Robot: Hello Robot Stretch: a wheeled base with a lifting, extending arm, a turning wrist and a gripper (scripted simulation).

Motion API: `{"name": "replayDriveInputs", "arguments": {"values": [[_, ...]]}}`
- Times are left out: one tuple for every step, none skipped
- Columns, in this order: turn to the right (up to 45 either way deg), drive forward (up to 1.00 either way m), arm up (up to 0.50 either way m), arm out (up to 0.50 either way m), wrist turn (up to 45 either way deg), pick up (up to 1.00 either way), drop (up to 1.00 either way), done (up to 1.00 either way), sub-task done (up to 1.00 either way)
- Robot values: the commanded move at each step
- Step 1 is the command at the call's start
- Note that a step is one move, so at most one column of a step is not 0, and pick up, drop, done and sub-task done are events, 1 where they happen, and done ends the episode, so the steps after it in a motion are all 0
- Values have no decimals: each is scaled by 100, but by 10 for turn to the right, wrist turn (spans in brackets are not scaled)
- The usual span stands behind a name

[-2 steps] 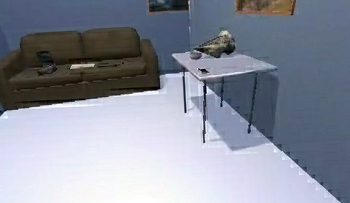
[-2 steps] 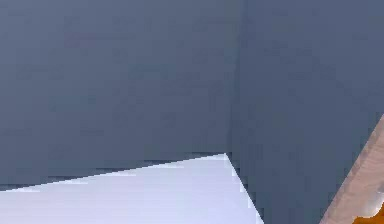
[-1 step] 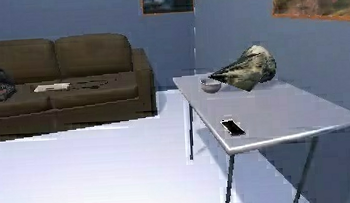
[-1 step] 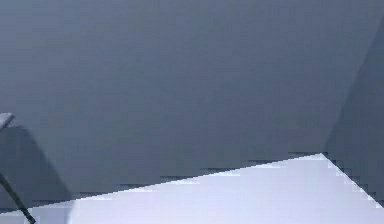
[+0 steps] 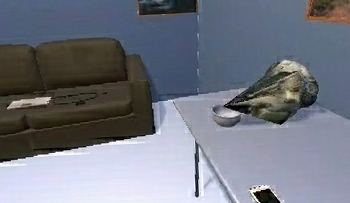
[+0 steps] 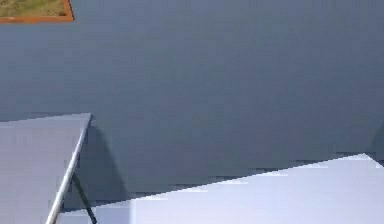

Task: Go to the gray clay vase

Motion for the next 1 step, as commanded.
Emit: {"name": "replayDriveInputs", "arguments": {"values": [[120, 0, 0, 0, 0, 0, 0, 0, 0]]}}
